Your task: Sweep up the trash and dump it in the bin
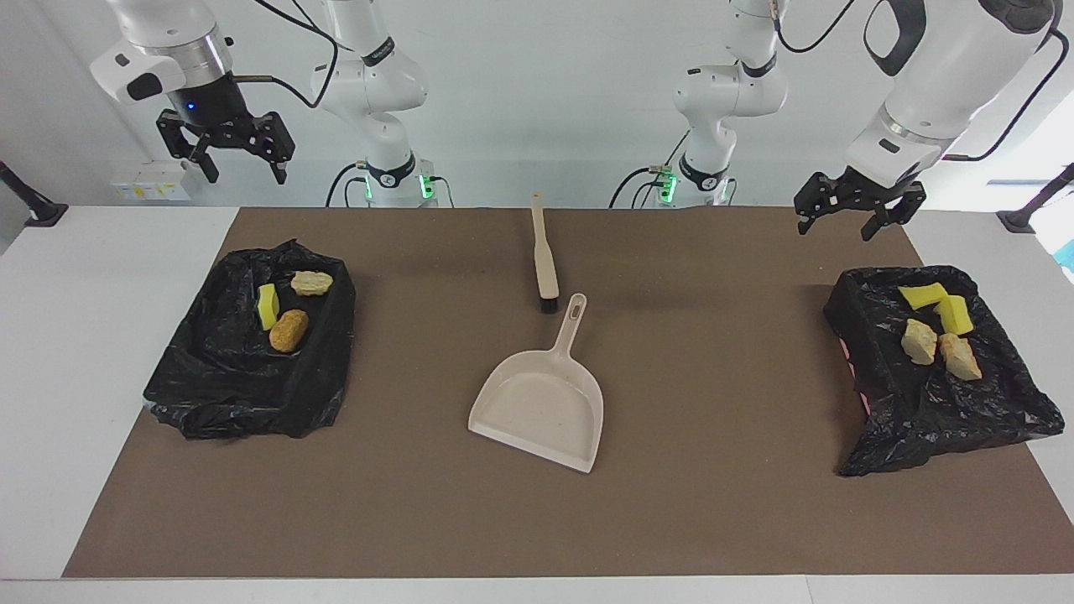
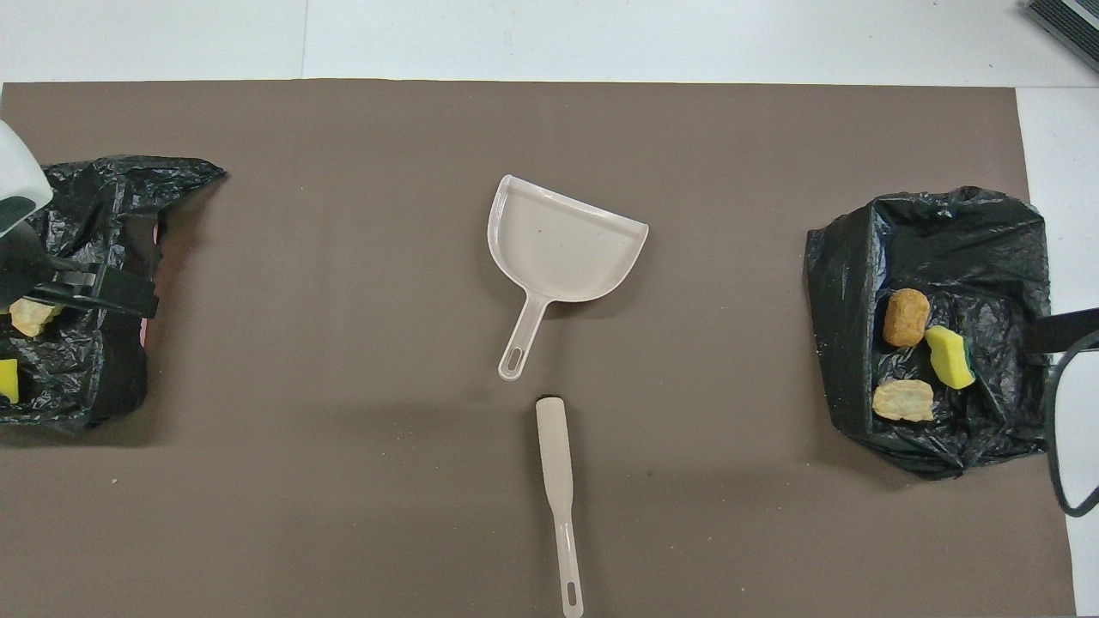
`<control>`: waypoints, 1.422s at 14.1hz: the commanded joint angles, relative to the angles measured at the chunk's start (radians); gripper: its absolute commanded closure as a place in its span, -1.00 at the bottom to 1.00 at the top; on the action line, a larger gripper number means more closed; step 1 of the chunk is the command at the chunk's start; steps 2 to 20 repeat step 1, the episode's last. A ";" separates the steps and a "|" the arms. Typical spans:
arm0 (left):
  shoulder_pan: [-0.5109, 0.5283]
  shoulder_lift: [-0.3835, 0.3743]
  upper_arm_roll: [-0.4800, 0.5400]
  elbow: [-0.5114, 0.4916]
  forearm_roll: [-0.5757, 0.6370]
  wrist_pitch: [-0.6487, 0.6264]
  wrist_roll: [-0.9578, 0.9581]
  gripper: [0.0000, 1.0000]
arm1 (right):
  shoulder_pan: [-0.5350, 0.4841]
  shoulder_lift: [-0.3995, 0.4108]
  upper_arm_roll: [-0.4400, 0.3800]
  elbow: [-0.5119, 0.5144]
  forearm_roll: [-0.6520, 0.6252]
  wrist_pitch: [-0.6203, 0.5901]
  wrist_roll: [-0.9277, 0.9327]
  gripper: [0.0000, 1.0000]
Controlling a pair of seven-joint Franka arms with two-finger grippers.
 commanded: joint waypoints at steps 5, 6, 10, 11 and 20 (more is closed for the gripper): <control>0.005 -0.010 0.002 0.006 -0.011 -0.022 0.010 -1.00 | -0.003 -0.014 0.004 -0.017 -0.007 0.018 -0.017 -1.00; 0.005 -0.010 0.002 0.006 -0.011 -0.022 0.010 -1.00 | -0.003 -0.014 0.004 -0.017 -0.007 0.018 -0.017 -1.00; 0.005 -0.010 0.002 0.006 -0.011 -0.022 0.010 -1.00 | -0.003 -0.014 0.004 -0.017 -0.007 0.018 -0.017 -1.00; 0.005 -0.010 0.002 0.006 -0.011 -0.022 0.010 -1.00 | -0.003 -0.014 0.004 -0.017 -0.007 0.018 -0.017 -1.00; 0.005 -0.010 0.002 0.006 -0.011 -0.022 0.010 -1.00 | -0.003 -0.014 0.004 -0.017 -0.007 0.018 -0.017 -1.00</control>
